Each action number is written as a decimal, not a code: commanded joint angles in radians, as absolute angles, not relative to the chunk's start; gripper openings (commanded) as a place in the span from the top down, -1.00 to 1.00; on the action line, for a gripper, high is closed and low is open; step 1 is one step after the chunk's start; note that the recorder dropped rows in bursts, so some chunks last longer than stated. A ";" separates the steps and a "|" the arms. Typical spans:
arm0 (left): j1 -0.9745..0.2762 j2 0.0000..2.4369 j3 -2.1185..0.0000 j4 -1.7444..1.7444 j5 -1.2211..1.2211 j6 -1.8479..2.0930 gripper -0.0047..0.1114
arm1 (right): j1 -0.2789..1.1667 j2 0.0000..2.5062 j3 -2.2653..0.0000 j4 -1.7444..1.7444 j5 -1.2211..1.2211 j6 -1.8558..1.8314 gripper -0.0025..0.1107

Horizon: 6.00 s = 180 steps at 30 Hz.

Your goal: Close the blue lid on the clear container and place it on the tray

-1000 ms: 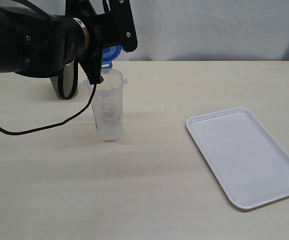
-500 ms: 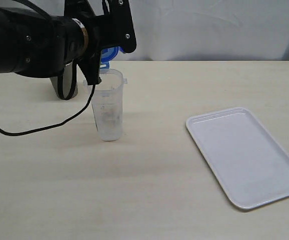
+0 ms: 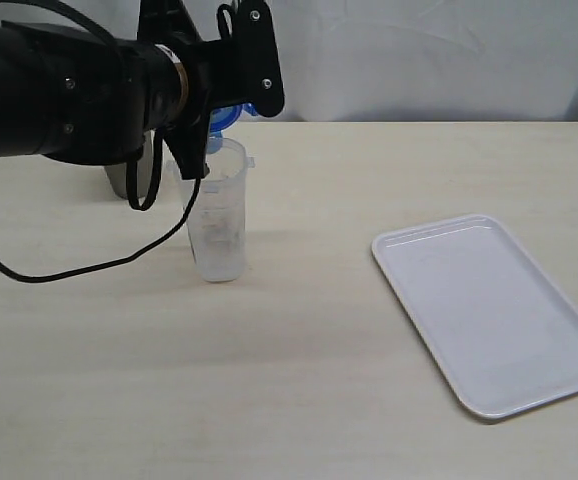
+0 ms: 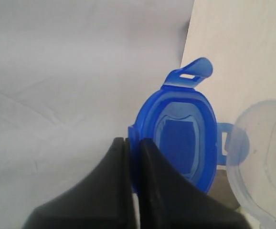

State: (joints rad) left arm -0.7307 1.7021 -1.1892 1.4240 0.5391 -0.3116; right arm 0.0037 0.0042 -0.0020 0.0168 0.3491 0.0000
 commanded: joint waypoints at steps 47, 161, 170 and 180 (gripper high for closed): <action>-0.746 1.699 -1.108 1.744 0.649 -0.671 0.92 | 0.003 0.000 0.000 0.021 0.346 0.000 0.88; -0.920 1.676 -1.001 1.425 0.663 -0.441 0.92 | 0.003 0.000 0.000 0.021 0.346 0.000 0.88; -0.920 1.677 -1.001 1.401 0.686 -0.441 0.92 | 0.003 0.000 0.000 0.021 0.346 0.000 0.88; -0.920 1.677 -1.001 1.356 0.708 -0.414 0.92 | 0.003 0.000 0.000 0.021 0.346 0.000 0.88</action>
State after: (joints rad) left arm -0.9179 1.6847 -1.0029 1.3891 0.7098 -0.4320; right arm 0.0037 0.0042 -0.0020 0.0209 0.3491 0.0000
